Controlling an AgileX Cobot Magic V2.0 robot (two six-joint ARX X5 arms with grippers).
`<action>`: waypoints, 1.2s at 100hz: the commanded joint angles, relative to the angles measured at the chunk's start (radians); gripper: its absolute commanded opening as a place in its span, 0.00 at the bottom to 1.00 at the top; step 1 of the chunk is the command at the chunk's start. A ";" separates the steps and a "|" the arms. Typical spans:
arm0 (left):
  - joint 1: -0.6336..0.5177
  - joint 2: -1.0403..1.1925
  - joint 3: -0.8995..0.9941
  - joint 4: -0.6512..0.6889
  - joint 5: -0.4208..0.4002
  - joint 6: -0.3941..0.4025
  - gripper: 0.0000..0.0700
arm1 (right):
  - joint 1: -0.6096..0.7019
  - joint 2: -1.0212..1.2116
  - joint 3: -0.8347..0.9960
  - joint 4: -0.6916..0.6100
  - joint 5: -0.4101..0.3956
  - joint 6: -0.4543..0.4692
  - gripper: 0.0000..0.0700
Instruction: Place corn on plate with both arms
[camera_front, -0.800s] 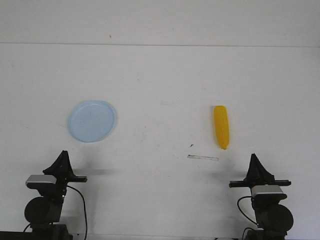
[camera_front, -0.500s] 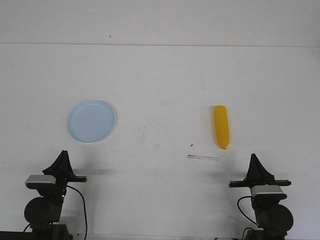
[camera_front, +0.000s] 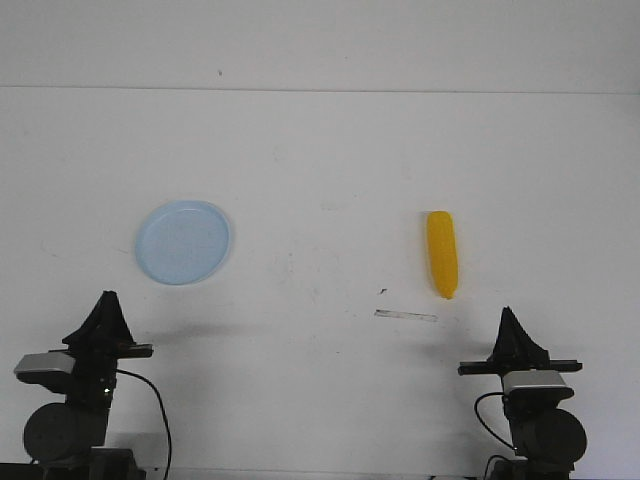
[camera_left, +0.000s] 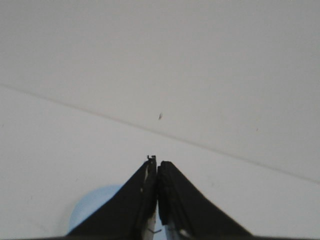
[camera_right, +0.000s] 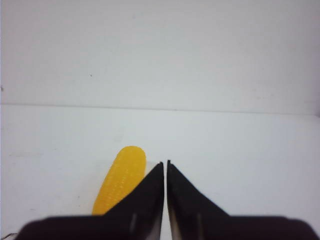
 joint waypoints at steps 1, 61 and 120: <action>0.000 0.028 0.058 0.018 -0.003 -0.011 0.00 | 0.001 -0.001 -0.001 0.010 0.000 0.005 0.02; 0.000 0.830 0.524 -0.272 0.026 0.048 0.00 | 0.001 -0.001 -0.001 0.010 0.000 0.005 0.02; 0.291 1.308 0.818 -0.565 0.525 -0.015 0.00 | 0.001 -0.001 -0.001 0.010 0.000 0.005 0.02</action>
